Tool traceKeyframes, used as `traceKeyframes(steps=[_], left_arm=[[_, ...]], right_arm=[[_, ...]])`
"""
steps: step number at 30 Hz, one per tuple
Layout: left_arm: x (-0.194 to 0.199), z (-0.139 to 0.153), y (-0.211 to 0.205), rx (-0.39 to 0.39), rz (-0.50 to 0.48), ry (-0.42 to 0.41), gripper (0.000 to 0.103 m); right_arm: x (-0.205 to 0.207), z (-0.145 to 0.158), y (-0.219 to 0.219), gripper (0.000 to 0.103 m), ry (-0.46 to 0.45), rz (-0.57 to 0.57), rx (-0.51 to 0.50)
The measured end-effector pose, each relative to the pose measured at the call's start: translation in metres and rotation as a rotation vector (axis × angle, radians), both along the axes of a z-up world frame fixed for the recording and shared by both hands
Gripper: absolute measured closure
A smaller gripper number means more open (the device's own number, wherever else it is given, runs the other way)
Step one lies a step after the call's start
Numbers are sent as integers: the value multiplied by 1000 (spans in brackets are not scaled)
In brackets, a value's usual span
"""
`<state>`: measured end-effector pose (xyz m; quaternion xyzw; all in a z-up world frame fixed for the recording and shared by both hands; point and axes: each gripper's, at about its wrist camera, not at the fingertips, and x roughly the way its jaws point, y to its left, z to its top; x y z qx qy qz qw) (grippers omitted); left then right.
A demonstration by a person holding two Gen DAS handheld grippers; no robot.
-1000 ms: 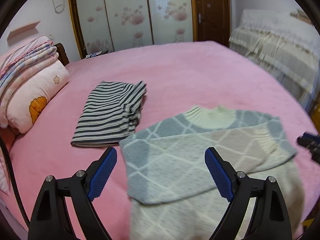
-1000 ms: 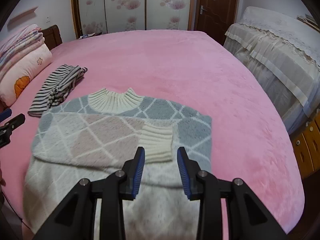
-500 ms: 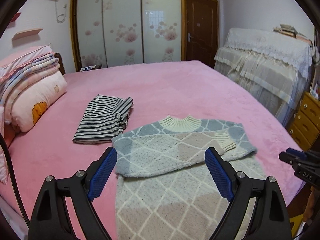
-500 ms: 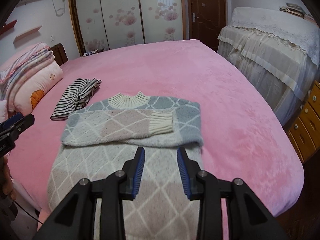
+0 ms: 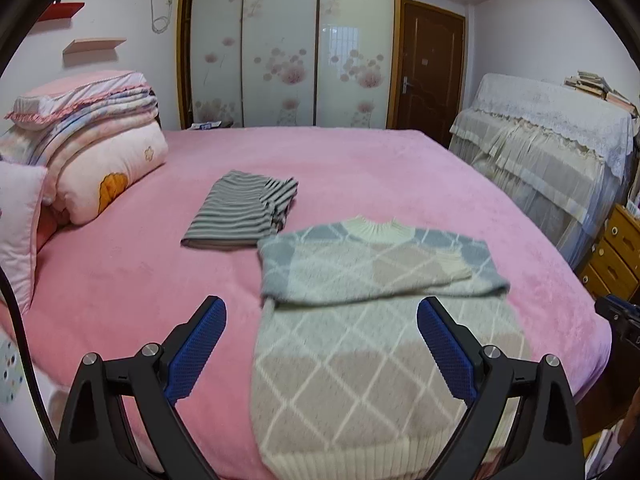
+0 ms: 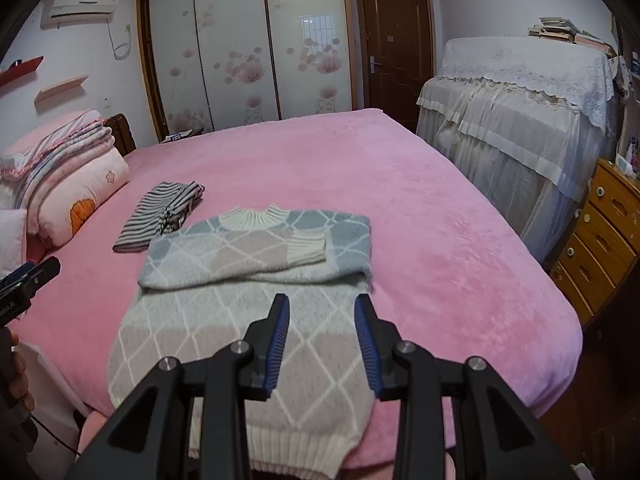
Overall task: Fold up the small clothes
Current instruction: 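Move both grippers to the sweater's ribbed hem, then close both grippers on the ribbed hem of the sweater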
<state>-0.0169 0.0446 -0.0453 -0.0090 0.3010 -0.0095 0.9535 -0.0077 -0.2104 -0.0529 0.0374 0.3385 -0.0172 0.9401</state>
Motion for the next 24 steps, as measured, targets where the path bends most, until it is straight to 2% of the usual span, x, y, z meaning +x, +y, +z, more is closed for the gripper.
traceKeyframes(steps=[7, 13, 19, 24], left_arm=[[-31, -16, 15, 30, 33, 8, 7], [-38, -42, 29, 5, 45, 60, 7], [-38, -100, 40, -30, 12, 140, 7], [-38, -157, 44, -44, 16, 210, 7]], right_arm=[[-26, -13, -6, 69, 21, 11, -8], [-37, -37, -11, 69, 51, 24, 13], [-40, -77, -11, 69, 102, 63, 38], [-34, -127, -11, 69, 179, 110, 82]])
